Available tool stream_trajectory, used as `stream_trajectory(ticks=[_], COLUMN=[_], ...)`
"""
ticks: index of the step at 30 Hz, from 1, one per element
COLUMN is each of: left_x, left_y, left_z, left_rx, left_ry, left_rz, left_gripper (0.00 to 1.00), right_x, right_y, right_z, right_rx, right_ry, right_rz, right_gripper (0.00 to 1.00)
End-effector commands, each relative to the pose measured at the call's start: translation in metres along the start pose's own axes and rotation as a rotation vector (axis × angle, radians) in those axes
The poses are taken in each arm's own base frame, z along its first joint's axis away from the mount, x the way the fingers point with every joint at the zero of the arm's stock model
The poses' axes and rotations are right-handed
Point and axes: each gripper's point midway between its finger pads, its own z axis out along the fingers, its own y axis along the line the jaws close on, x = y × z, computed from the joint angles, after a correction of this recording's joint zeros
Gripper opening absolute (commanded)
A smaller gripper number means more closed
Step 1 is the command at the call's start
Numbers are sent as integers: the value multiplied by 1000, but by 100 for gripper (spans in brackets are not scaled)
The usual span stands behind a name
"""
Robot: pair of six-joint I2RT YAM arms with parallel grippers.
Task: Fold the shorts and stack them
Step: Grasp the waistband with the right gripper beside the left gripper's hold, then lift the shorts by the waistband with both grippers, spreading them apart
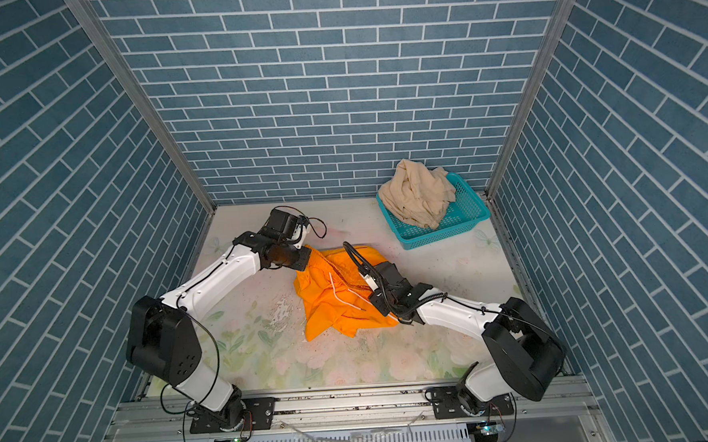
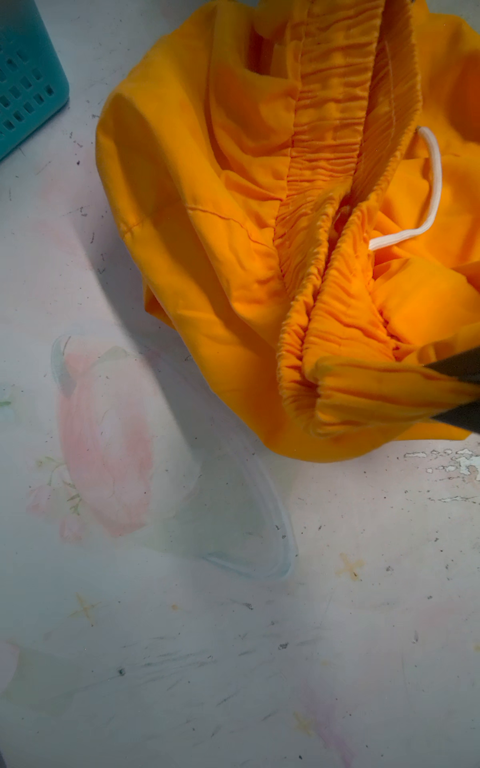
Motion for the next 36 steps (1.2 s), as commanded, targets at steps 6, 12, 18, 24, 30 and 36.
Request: stream_trajectory(ticks=[6, 12, 18, 24, 30, 36], left_x=[-13, -35, -36, -39, -34, -20], left_y=[9, 8, 24, 20, -9, -14], left_z=[-30, -26, 2, 25, 31, 50], left_rx=[-4, 51, 71, 249, 430, 474], left_ry=[-73, -115, -50, -18, -27, 30], left_rz=[-16, 6, 21, 25, 46, 45], left_gripper=[99, 100, 100, 100, 100, 98], right_x=[-16, 7, 13, 13, 9, 3], right_y=[-2, -2, -6, -3, -3, -5], right_z=[-3, -7, -11, -9, -8, -12], right_rx=[-22, -21, -13, -44, -56, -74], right_ry=[-67, -46, -74, -83, -106, -138], right_rz=[44, 96, 148, 173, 201, 236], right_gripper=[0, 0, 0, 0, 0, 0])
